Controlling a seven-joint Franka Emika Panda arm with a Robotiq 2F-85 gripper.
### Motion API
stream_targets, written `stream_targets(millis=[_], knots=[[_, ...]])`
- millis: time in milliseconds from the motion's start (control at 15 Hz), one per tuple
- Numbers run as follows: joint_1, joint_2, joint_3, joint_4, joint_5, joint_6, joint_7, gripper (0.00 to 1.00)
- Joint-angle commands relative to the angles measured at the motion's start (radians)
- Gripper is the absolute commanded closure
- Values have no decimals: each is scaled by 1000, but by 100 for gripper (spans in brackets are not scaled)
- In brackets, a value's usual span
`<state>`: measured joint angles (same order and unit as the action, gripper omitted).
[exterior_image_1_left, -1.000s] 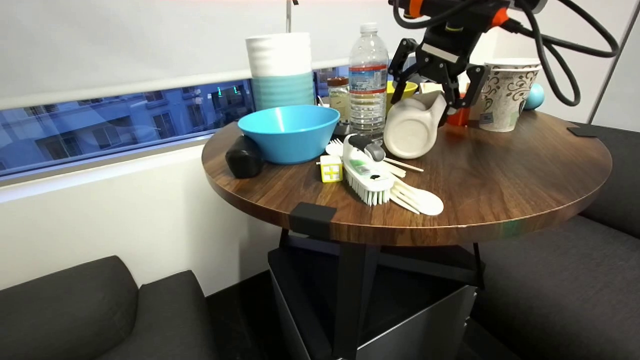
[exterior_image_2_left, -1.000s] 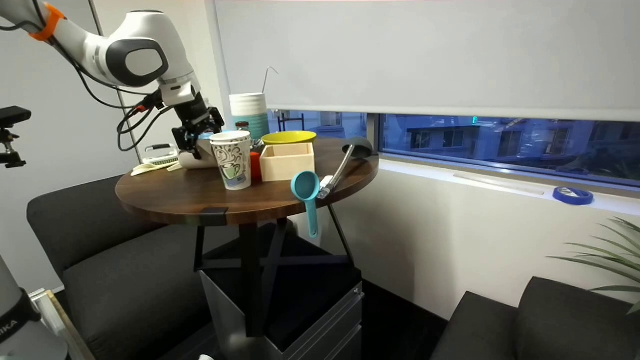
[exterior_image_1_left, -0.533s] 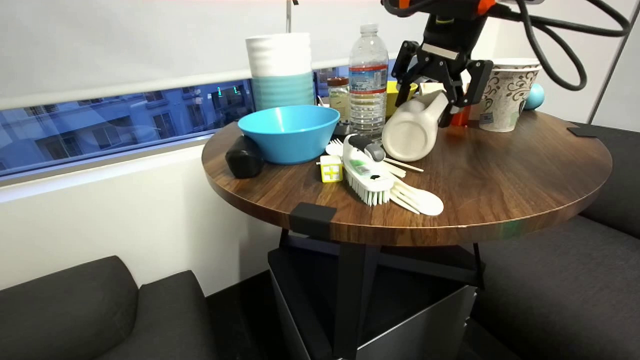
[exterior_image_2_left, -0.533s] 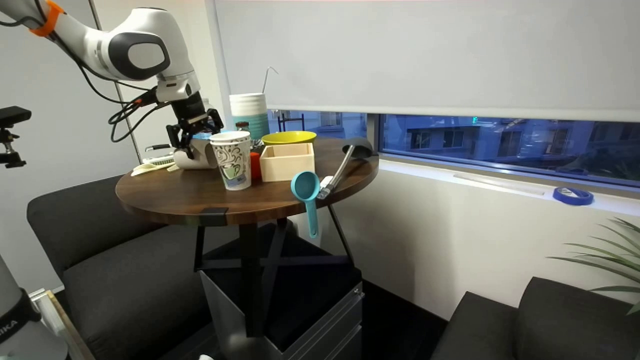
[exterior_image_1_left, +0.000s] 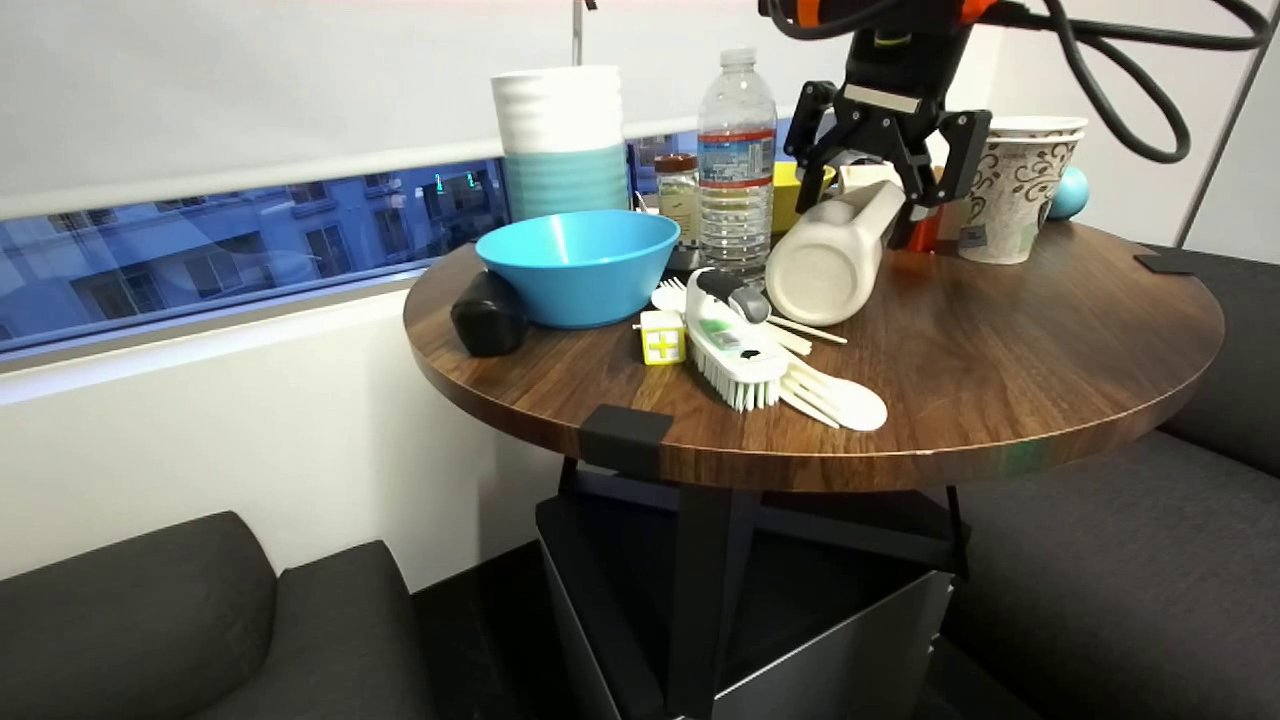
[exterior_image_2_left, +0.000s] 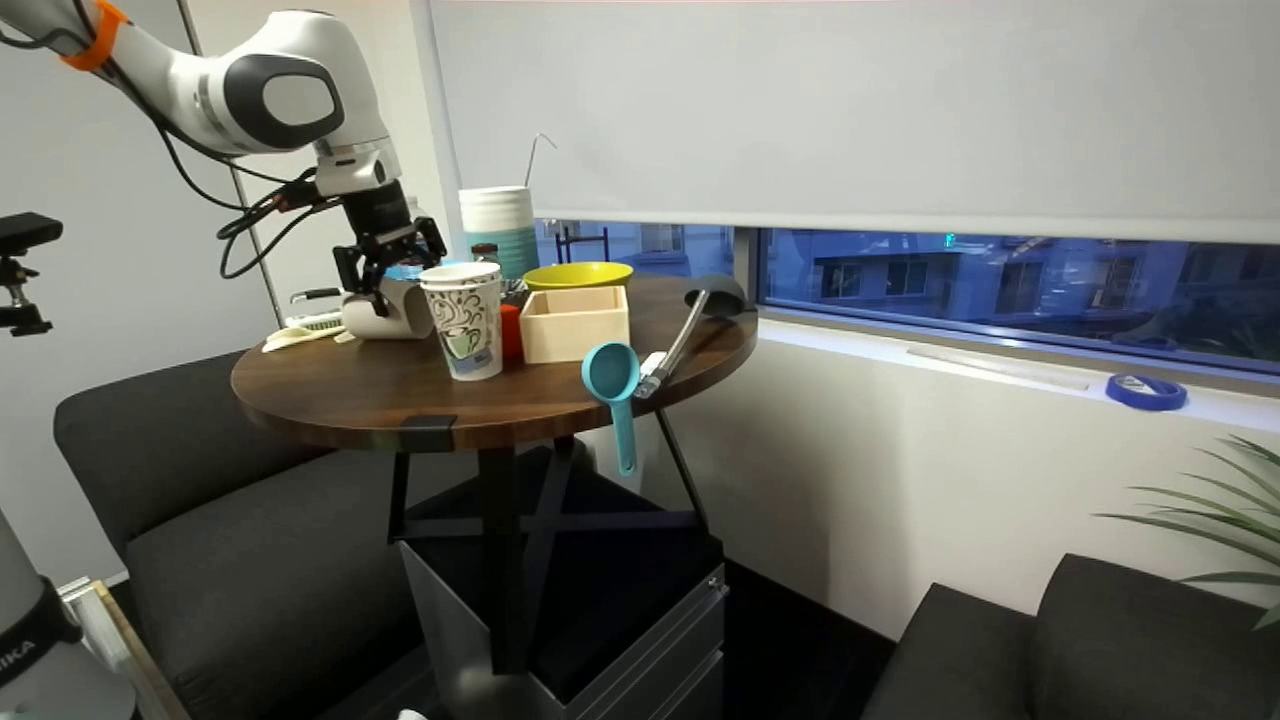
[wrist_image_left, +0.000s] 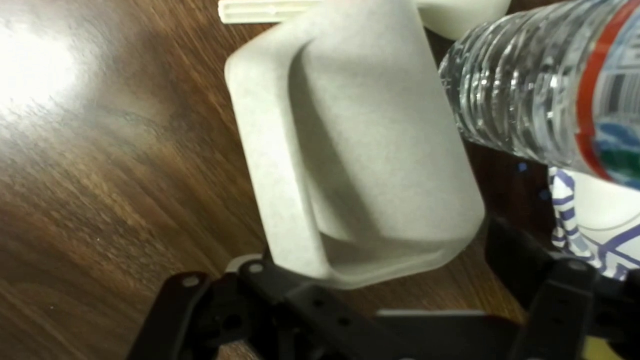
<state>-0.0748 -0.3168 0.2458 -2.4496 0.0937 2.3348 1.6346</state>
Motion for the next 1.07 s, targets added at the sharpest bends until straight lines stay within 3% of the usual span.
stream_targets(millis=[0,533,867,933,1000], knots=[[31,2,-30,1,-14,-2,9,0],[38,3,-40,0,-20,-9,24,0],[21,-4,-19,2,-78,-38,107,0],[-34,-111,-101,-55,-135,-150,21,0],[-49,-115,-108,-53,-182,-171,28,0]])
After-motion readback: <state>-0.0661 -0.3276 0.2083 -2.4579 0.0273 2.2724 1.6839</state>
